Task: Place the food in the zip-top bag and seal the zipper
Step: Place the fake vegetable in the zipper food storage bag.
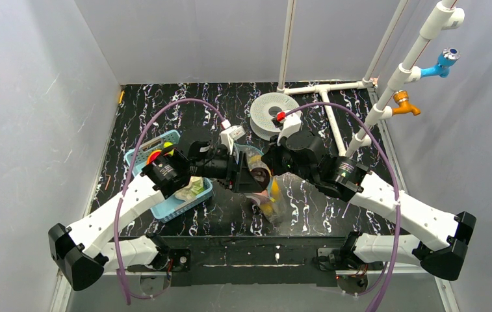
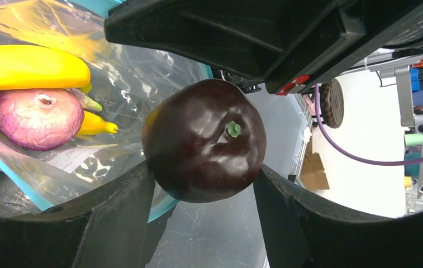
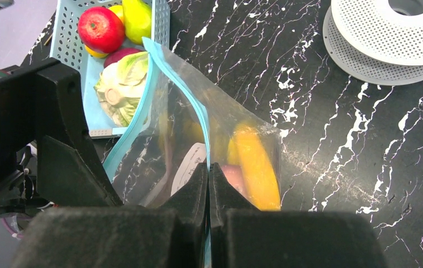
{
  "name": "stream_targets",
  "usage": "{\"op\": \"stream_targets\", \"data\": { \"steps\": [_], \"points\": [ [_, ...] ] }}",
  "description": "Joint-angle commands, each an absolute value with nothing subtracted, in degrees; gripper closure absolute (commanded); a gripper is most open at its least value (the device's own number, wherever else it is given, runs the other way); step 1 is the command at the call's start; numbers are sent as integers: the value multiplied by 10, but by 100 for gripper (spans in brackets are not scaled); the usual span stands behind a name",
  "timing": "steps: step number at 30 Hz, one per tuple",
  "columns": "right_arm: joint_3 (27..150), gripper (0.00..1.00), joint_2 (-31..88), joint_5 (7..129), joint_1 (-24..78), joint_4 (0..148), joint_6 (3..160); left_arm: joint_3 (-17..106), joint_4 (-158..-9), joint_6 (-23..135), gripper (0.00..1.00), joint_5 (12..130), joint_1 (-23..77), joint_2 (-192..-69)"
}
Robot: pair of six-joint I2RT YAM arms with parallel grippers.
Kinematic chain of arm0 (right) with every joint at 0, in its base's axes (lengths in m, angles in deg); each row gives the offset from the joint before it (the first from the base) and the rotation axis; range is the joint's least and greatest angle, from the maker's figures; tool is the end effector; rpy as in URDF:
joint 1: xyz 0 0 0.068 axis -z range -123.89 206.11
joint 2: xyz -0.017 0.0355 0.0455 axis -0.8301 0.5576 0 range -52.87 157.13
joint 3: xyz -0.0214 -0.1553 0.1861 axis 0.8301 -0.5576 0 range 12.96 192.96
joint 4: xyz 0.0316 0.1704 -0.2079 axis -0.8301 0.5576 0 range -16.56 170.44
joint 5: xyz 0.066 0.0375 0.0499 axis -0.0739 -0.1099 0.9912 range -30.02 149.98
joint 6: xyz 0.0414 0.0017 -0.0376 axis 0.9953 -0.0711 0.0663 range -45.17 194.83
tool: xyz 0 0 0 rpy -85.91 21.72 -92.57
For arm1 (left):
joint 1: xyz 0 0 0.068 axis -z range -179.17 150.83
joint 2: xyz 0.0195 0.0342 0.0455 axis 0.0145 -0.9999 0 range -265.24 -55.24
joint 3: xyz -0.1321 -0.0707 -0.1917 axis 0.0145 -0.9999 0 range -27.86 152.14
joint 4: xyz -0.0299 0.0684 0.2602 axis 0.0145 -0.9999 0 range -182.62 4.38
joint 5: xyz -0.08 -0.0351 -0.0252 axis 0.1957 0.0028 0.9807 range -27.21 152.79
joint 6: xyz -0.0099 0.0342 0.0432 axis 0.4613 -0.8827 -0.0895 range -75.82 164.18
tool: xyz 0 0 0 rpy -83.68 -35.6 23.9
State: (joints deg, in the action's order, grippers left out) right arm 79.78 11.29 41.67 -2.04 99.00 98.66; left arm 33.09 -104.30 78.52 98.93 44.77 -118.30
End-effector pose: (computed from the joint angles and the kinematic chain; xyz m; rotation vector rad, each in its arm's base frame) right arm 0.1538 0.2245 0.3523 -0.3842 1.9650 0.6239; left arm 0.1783 -0.2034 0.3347 0.6535 2.0750 -1.4614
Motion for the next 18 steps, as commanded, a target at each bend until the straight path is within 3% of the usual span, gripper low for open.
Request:
{"op": "stream_targets", "data": {
  "steps": [1, 9, 18],
  "points": [
    [806, 99, 96, 406, -24, 963, 991, 355, -1067, 756, 34, 977, 456, -1180],
    [801, 99, 96, 406, -23, 963, 990, 349, -1068, 748, 13, 964, 458, -1167],
    [801, 99, 99, 407, -24, 961, 990, 366, -1089, 723, 9, 946, 458, -1151]
  ]
}}
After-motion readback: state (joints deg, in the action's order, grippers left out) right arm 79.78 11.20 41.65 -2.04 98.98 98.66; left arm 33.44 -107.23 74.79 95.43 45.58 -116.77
